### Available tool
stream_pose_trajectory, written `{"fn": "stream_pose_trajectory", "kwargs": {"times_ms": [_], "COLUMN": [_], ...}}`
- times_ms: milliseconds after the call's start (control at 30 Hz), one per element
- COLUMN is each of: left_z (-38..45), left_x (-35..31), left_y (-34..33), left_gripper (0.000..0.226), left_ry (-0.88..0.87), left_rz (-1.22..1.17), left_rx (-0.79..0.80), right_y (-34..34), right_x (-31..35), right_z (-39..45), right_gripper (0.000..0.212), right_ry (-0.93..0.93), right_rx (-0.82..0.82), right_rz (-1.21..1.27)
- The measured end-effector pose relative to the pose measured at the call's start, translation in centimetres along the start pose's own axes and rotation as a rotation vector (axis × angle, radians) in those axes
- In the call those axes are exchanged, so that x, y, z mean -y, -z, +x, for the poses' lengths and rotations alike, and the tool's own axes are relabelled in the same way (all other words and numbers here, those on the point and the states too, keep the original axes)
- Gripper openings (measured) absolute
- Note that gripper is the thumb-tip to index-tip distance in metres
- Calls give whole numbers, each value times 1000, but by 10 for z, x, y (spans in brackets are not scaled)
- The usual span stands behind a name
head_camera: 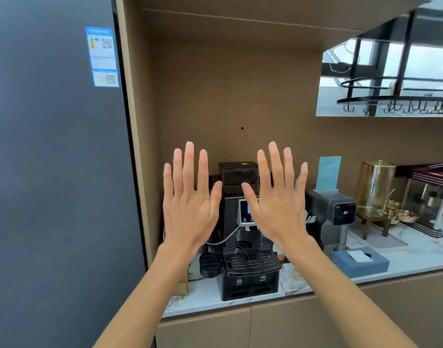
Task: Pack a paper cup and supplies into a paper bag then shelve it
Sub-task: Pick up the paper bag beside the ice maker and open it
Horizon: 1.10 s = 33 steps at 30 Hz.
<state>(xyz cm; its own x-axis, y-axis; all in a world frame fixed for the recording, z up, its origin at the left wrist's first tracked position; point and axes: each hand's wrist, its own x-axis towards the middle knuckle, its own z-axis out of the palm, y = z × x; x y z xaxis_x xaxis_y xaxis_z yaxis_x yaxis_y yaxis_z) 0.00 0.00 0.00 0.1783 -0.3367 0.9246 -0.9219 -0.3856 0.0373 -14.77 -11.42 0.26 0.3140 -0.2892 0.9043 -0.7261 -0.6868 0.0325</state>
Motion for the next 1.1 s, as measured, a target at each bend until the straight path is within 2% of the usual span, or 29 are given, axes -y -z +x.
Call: {"fn": "stream_pose_trajectory", "kwargs": {"times_ms": [300, 700, 1100], "left_z": [-69, -199, -279], "left_x": [11, 44, 80], "left_y": [-23, -25, 2], "left_gripper": [67, 66, 64], "left_ry": [47, 138, 214], "left_rz": [42, 92, 50], "left_rx": [151, 499, 712], "right_y": [-36, -65, -57], "right_x": [27, 65, 111], "right_z": [-65, -178, -258], "right_gripper": [71, 72, 68], "right_ry": [-31, -29, -9], "right_rx": [123, 503, 808], "right_rz": [59, 103, 116]}}
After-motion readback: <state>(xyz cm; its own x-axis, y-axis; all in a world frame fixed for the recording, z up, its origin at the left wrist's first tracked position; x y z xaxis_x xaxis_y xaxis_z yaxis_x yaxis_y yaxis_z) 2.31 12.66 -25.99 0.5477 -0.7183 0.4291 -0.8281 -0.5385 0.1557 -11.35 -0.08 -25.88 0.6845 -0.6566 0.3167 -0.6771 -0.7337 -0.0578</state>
